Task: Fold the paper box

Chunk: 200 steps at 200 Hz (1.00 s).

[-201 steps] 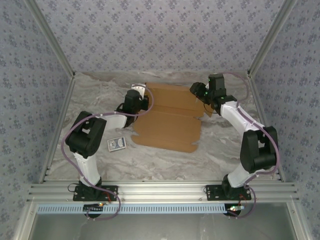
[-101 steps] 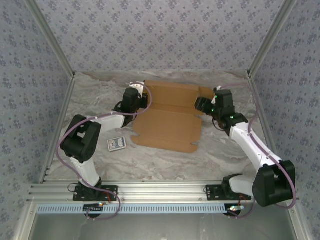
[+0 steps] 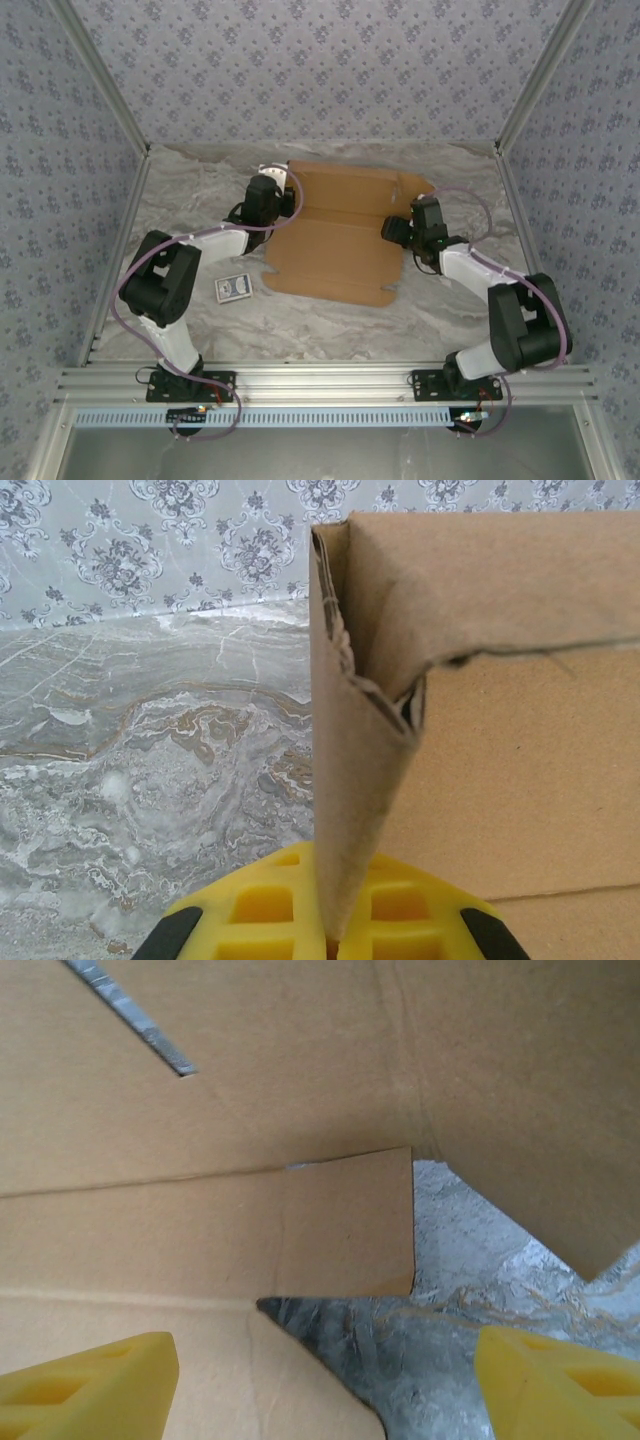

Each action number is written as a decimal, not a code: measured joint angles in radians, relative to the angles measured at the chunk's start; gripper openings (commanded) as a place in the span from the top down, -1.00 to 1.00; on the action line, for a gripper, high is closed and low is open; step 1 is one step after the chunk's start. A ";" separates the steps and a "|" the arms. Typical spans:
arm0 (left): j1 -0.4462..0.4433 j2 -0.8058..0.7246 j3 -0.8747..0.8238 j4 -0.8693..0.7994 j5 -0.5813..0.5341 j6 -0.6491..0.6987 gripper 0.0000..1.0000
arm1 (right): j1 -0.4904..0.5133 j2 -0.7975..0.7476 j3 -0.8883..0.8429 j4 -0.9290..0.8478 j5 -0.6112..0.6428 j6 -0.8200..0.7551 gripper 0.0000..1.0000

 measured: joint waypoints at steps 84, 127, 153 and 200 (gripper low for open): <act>0.000 -0.010 0.000 0.000 -0.001 0.000 1.00 | -0.008 0.123 0.000 0.215 -0.056 0.014 -0.27; 0.001 -0.010 0.000 0.000 -0.005 0.000 1.00 | -0.008 0.123 0.002 0.258 -0.070 -0.023 0.00; 0.001 -0.010 0.000 0.000 -0.005 0.000 1.00 | -0.006 0.123 0.003 0.275 -0.081 -0.055 0.12; 0.001 -0.010 0.000 0.000 -0.005 0.000 1.00 | 0.013 0.124 0.004 0.309 -0.130 -0.098 0.30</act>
